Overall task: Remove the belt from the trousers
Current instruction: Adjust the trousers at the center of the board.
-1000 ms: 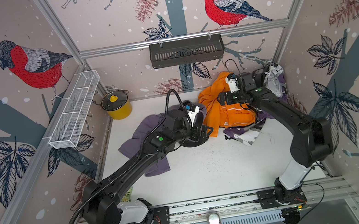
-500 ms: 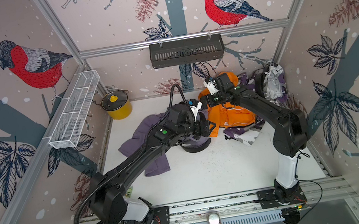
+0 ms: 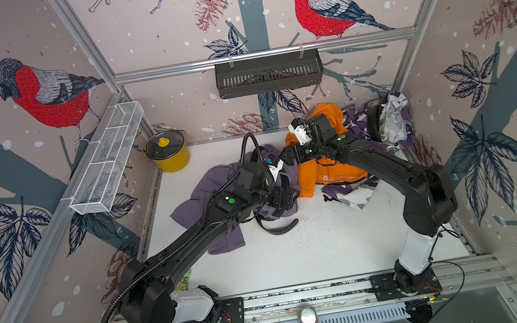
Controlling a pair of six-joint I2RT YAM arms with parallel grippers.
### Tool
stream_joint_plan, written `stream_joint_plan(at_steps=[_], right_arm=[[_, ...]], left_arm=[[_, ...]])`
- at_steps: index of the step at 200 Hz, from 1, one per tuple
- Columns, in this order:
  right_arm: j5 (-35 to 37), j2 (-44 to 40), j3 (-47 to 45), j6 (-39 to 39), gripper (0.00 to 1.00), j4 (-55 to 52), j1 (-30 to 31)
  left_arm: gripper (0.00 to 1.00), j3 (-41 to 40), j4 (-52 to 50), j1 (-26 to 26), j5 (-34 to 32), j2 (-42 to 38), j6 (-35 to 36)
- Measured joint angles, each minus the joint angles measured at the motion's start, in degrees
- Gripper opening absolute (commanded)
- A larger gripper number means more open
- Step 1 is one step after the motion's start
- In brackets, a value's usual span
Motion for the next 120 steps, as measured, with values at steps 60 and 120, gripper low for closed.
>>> stream_joint_plan(at_steps=[60, 120], right_arm=[[-0.33, 8.31, 2.19, -1.86, 0.96, -4.0, 5.35], [11.37, 2.95, -10.45, -1.86, 0.8, -9.77, -1.84]], left_arm=[[0.99, -7.98, 5.03, 0.26, 5.55, -3.63, 0.02], [0.99, -11.76, 7.21, 6.05, -4.98, -14.23, 0.22]])
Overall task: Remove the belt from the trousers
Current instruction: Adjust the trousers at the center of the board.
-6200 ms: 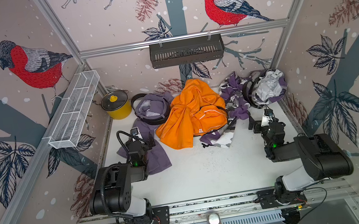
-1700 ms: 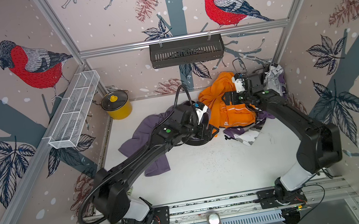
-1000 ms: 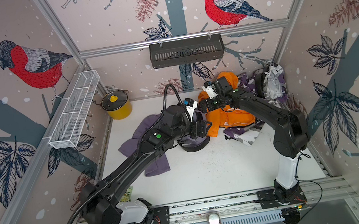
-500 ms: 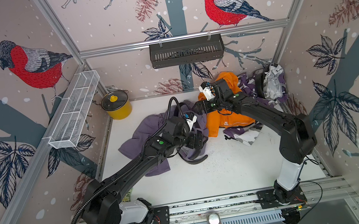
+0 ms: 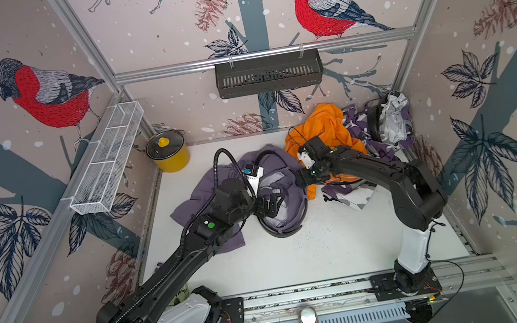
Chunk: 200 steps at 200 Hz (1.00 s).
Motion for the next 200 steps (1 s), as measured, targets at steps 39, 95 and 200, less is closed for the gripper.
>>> stream_joint_plan(at_steps=[39, 95, 200], right_arm=[[3.04, -2.36, 1.46, -1.42, 0.84, -2.54, -2.29], [0.83, -13.31, -3.76, 2.43, 0.93, -3.04, 3.43], [-3.1, -7.5, -18.23, 14.01, 0.84, 6.34, 11.02]], left_arm=[[0.95, 8.46, -0.44, 6.88, -2.47, 17.03, -0.11], [0.86, 22.64, -1.62, 7.39, 6.58, 35.98, 5.03], [0.71, 23.06, -1.22, 7.8, -1.44, 45.18, 7.91]])
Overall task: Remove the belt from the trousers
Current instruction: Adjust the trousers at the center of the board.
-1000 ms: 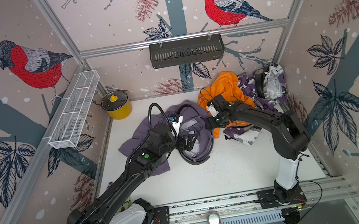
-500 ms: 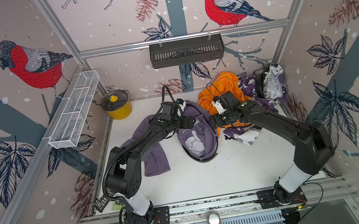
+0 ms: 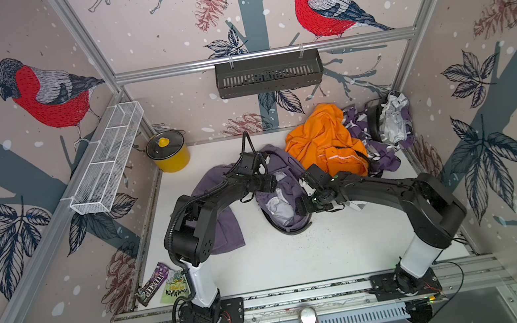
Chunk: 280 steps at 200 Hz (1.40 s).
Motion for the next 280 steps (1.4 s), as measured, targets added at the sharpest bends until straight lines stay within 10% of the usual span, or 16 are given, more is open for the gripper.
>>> stream_joint_plan(at_steps=[70, 120, 140, 164, 200, 280], right_arm=[[-1.14, 2.21, -0.31, -0.72, 0.65, 1.29, -2.84], [-1.92, 3.08, -0.13, -2.16, 0.62, 1.7, -3.91], [-1.92, 3.1, -0.11, -2.49, 0.58, 1.68, -4.15], [-1.9, 3.04, -0.11, -3.26, 0.39, 1.68, -4.76], [-0.46, 0.48, 2.4, -4.87, 0.07, -0.79, -6.71], [1.36, -8.31, 35.45, -14.8, 0.07, -12.31, -12.96]], left_arm=[[0.85, -2.58, 2.36, -0.17, -6.03, -9.29, 1.51], [0.81, 2.29, 0.85, -0.33, -2.69, -1.25, 5.68], [0.6, 2.64, 0.63, -0.31, -2.6, 1.01, 5.86], [0.0, 3.85, 0.74, -0.11, -3.06, 2.4, 5.68], [0.0, 6.05, -3.65, 0.98, -4.37, -0.72, 4.59], [0.0, 20.59, -16.92, 1.42, -7.08, -26.86, 3.04]])
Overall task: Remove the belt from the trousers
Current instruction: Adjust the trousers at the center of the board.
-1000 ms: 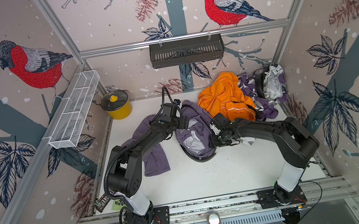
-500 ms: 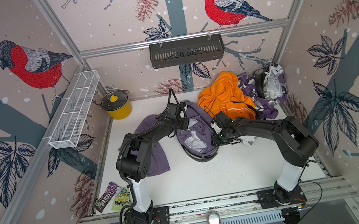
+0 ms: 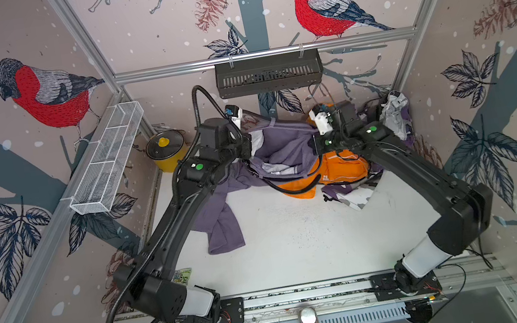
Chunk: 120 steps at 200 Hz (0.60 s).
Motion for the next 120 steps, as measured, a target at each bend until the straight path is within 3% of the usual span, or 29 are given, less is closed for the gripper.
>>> stream_joint_plan(at_steps=[80, 120], right_arm=[[-11.47, -2.73, 11.06, -8.37, 0.07, -8.11, -8.48], [-17.57, 0.5, 13.73, -10.99, 0.07, -10.82, -12.52]], left_arm=[[0.0, 4.02, -7.96, -2.4, 11.39, -7.37, -4.79], [0.0, -2.99, -4.15, -3.37, 15.04, -9.73, -9.73]])
